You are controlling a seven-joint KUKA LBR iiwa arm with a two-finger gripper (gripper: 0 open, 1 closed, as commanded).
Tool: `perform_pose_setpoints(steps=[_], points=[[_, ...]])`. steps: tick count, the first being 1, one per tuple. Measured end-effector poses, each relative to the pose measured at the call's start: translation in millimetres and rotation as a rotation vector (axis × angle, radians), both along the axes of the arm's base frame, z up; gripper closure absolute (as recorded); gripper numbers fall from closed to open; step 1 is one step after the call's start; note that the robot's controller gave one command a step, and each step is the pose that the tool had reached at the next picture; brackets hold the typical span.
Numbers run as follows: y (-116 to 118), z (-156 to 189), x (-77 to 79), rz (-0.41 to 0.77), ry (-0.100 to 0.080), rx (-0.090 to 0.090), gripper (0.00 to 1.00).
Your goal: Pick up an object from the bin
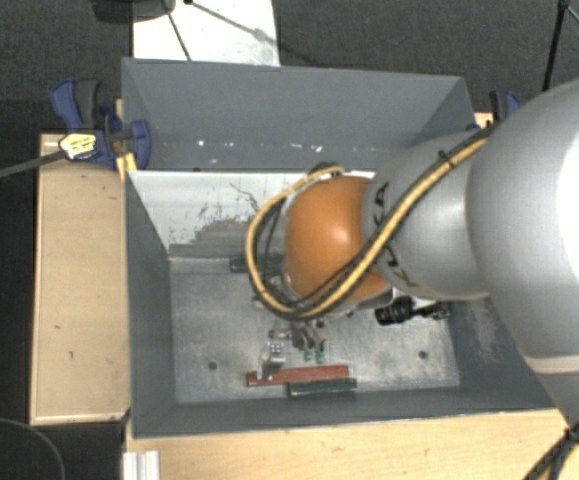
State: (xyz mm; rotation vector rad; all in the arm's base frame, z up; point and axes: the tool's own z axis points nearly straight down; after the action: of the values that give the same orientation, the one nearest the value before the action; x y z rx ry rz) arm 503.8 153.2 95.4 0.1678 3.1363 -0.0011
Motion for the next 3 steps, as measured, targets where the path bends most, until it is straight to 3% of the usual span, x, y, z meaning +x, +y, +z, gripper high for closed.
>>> perform_pose_setpoints(steps=[1, 2, 3], points=[[9, 47, 5.2, 0.074, 0.006, -0.001, 0.00], [-4, 64, -3.6, 0.143, -0.011, 0.003, 0.00], [-14, -19, -24.9, -0.120, 0.001, 0.007, 1.00]])
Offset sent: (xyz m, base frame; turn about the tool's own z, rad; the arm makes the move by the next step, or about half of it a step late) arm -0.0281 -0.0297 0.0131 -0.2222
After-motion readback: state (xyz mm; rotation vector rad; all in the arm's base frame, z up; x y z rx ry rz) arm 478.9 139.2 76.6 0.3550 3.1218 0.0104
